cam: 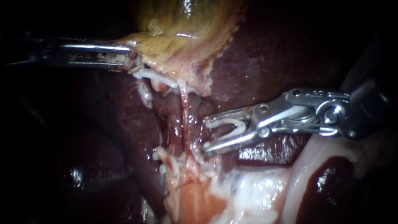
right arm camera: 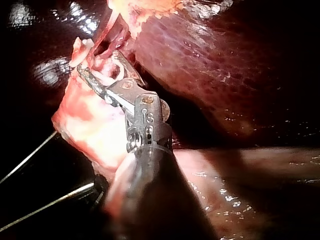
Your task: Clipping first clip right tube
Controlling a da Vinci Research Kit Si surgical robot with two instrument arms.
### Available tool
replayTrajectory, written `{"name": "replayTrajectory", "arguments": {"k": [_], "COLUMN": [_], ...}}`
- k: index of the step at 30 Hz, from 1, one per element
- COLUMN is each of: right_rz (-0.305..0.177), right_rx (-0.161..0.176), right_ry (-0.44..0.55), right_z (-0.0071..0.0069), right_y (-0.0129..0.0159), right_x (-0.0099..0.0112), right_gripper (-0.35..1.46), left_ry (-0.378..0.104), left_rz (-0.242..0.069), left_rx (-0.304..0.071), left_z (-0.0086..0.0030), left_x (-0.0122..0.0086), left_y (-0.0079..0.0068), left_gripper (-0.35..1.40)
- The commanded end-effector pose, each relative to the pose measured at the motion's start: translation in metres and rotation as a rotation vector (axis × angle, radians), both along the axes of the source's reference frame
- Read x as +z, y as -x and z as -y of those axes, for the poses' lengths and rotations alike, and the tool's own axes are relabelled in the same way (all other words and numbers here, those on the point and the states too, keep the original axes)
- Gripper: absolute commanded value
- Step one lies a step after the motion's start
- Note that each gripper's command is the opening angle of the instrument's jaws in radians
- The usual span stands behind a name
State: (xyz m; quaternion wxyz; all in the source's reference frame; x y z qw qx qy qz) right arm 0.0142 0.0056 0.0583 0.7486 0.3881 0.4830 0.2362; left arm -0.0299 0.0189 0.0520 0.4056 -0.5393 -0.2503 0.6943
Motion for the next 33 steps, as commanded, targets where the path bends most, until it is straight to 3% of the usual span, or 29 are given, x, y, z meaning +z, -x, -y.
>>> {"name": "replayTrajectory", "arguments": {"k": [1,10,16,23,33], "right_rz": [-0.002,-0.033,-0.077,-0.147,-0.228], "right_rx": [-0.003,-0.007,-0.005,-0.016,0.013], "right_ry": [-0.008,-0.042,-0.088,-0.155,-0.246], "right_z": [0.0003,0.0028,0.0036,0.0041,0.0043], "right_y": [-0.0002,-0.0036,-0.0053,-0.0059,-0.0063], "right_x": [0.0002,0.0019,0.0017,0.0002,-0.0036], "right_gripper": [0.5,0.5,0.5,0.5,0.5], "left_ry": [0.0,0.0,-0.001,-0.001,-0.001], "left_rz": [0.0,0.0,0.0,0.0,0.0], "left_rx": [0.0,-0.001,-0.001,0.0,0.0], "left_z": [0.0,0.0,-0.0001,-0.0001,-0.0001], "left_x": [0.0,-0.0001,-0.0001,-0.0001,-0.0001], "left_y": [0.0,0.0001,0.0001,0.0001,0.0001], "left_gripper": [-0.35,-0.35,-0.35,-0.35,-0.35]}}
